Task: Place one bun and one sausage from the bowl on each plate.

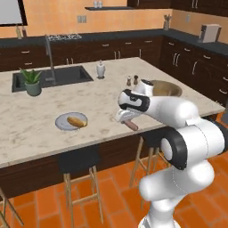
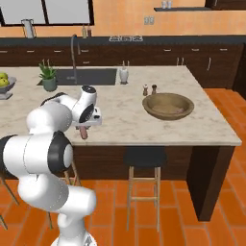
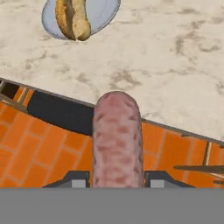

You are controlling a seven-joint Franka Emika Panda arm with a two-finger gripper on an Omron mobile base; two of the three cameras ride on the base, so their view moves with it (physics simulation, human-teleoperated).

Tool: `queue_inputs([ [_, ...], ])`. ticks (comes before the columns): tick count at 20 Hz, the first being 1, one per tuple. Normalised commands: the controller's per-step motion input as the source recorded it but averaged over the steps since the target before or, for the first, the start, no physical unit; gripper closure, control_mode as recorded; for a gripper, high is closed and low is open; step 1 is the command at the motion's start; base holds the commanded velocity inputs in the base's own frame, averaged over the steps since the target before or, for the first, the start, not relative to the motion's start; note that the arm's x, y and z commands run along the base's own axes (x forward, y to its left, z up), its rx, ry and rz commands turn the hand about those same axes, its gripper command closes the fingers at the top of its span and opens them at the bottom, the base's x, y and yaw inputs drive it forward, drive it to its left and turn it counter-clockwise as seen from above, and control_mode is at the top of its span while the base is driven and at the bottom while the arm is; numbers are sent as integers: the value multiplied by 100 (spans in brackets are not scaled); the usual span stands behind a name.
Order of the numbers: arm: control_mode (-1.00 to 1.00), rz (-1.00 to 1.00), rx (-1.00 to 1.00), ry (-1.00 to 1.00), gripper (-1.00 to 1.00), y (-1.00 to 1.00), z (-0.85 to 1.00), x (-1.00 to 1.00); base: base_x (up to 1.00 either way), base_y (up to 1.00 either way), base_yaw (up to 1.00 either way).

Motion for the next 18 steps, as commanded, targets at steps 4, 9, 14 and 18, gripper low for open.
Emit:
queue_inputs([
  [4,100,0,0,0,100,0,0,0,-5,100,0],
  [9,100,0,0,0,100,0,0,0,9,100,0],
  [14,100,0,0,0,100,0,0,0,55,100,-1],
  [18,100,0,0,0,100,0,0,0,55,97,12],
])
